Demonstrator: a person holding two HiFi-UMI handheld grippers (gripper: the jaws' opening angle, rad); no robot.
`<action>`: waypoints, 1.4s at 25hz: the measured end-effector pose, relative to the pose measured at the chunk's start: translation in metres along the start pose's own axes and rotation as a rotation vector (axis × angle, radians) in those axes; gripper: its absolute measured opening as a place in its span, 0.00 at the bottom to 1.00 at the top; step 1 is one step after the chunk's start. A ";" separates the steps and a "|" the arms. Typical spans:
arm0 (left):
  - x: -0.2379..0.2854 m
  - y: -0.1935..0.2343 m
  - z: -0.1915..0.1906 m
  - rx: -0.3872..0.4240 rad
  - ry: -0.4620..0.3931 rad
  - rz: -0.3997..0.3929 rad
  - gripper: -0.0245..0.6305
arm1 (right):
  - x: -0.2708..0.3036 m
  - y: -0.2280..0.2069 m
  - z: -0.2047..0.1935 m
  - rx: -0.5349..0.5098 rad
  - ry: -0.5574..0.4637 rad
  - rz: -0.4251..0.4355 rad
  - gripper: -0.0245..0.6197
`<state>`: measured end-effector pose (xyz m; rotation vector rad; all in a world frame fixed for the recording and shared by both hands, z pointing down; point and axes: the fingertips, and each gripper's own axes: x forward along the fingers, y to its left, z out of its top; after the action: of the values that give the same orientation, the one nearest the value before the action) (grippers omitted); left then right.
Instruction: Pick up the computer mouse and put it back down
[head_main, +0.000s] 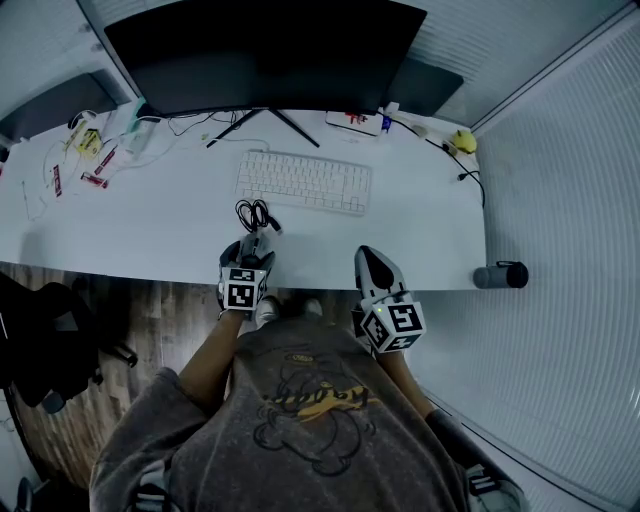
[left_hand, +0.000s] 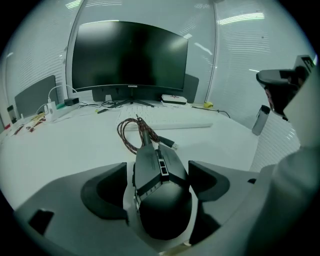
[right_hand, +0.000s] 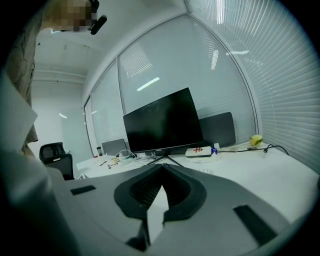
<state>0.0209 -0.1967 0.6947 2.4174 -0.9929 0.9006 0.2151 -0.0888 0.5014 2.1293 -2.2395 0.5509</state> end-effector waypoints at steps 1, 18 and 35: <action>0.003 -0.001 -0.002 0.001 0.009 0.003 0.59 | -0.001 -0.004 0.000 0.002 0.002 -0.002 0.05; 0.005 0.001 -0.007 0.064 0.033 0.051 0.54 | 0.001 -0.007 -0.004 0.023 0.002 0.002 0.05; -0.031 0.003 0.033 0.018 -0.095 -0.015 0.52 | 0.008 0.001 -0.007 0.018 0.008 0.021 0.05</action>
<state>0.0155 -0.2012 0.6498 2.4994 -1.0027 0.8000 0.2117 -0.0953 0.5095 2.1101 -2.2636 0.5817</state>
